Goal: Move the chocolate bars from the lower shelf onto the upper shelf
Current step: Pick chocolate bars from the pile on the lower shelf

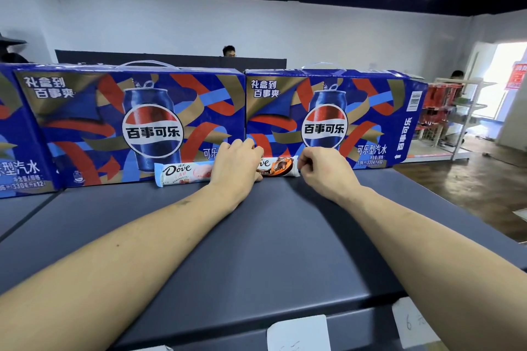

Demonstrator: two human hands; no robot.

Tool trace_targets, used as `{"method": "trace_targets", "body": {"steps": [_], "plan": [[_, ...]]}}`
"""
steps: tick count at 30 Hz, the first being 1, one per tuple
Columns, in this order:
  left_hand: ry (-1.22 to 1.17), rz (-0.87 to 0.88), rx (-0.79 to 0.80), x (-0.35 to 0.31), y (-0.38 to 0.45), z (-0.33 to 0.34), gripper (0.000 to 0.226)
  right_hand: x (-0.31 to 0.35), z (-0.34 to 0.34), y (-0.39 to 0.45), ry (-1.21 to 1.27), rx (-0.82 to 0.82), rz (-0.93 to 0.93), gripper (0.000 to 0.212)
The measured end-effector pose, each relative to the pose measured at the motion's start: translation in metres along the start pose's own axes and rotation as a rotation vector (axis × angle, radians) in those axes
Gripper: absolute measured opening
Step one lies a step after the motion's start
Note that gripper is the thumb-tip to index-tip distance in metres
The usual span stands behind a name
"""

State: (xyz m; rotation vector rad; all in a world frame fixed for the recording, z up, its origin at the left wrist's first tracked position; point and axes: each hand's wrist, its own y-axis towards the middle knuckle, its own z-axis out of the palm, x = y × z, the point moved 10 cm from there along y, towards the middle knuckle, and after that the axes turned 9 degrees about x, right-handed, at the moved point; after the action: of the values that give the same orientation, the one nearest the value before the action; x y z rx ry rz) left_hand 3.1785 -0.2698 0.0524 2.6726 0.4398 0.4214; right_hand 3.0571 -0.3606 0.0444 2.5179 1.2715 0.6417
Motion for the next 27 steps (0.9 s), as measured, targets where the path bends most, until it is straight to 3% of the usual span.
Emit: {"method": "trace_targets", "body": {"steps": [11,18,27], "plan": [[0.002,-0.111,-0.023,0.035,-0.062,-0.022,0.022,0.047,0.003,-0.028,0.05,0.042,-0.069,0.019],[-0.046,-0.208,0.031,0.057,-0.123,-0.039,0.024,0.093,0.008,-0.06,0.036,0.08,-0.096,0.02],[-0.114,-0.18,0.105,0.068,-0.204,-0.075,0.029,0.157,-0.007,-0.126,0.012,0.094,-0.037,0.017]]}}
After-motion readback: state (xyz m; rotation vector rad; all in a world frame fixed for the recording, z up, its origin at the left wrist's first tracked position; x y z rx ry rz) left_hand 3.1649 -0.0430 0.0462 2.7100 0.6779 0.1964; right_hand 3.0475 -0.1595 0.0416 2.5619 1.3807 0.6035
